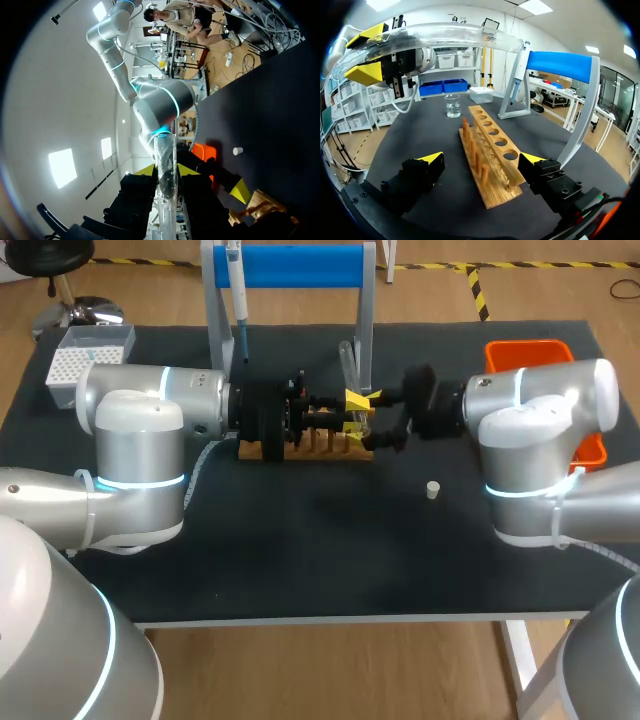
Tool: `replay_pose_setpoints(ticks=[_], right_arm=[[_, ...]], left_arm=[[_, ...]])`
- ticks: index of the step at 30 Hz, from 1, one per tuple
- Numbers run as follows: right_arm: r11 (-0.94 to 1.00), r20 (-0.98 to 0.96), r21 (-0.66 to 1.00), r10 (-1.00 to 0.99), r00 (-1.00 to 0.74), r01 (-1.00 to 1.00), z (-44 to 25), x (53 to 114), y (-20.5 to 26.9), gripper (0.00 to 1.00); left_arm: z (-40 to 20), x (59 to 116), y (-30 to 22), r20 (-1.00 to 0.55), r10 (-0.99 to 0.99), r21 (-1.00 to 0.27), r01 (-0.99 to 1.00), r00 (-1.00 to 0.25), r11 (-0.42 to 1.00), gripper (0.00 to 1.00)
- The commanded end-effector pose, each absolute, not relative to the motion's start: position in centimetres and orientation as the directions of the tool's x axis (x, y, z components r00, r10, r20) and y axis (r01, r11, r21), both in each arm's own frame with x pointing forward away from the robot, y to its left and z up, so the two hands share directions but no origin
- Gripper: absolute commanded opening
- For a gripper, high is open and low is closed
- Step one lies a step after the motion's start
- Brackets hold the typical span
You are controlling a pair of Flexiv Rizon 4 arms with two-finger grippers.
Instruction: Invert the test tube, pick up the pipette, mount the tip to pipette, aspirate from beaker and dispense into the tube, eject the tip, return the pipette, and cap with the stopper.
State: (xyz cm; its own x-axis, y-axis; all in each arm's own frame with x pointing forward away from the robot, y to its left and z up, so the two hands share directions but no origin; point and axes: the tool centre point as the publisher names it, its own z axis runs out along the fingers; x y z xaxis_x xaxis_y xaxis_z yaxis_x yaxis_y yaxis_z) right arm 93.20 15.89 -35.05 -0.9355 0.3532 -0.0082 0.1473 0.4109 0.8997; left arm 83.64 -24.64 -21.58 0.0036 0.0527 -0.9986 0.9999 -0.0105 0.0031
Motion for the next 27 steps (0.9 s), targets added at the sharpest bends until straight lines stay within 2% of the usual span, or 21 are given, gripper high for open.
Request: replay_pose_setpoints(ticks=[1,17,27], right_arm=[[0.409,-0.009,0.901,0.355,-0.935,0.147,-35.1,93.1,15.8,1.0],[0.409,-0.009,0.901,0.355,-0.935,0.147,-35.1,93.1,15.8,1.0],[0.409,-0.009,0.901,0.355,-0.935,0.147,-35.1,93.1,15.8,1.0]], left_arm=[[-21.5,83.7,-24.6,-0.998,0.055,0.003,1.0,0.004,-0.014,0.0],[-21.5,83.7,-24.6,-0.998,0.055,0.003,1.0,0.004,-0.014,0.0],[-18.9,83.9,-22.7,-0.973,0.04,-0.225,0.974,-0.226,0.02,0.0]])
